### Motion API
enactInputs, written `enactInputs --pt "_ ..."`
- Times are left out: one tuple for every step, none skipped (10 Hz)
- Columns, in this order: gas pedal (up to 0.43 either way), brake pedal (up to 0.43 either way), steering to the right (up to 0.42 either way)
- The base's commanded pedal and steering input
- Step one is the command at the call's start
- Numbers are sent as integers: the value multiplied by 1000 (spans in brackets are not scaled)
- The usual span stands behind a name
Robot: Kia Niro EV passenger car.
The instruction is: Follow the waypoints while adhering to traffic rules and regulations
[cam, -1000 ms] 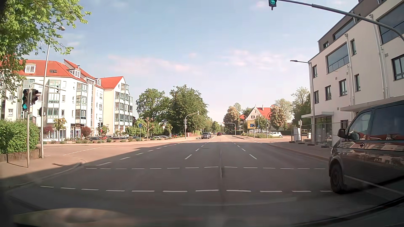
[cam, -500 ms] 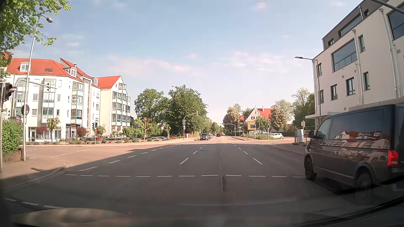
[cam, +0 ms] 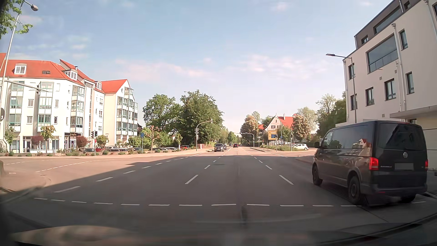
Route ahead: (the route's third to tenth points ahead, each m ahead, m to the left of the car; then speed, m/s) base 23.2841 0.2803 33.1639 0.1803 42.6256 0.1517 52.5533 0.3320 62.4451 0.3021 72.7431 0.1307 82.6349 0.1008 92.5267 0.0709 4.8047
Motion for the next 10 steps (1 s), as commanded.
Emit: enactInputs --pt "339 0 7" --pt "339 0 7" --pt "339 0 7" --pt "339 0 8" --pt "339 0 8" --pt "339 0 8" --pt "339 0 8" --pt "339 0 8" --pt "339 0 7" --pt "339 0 8"
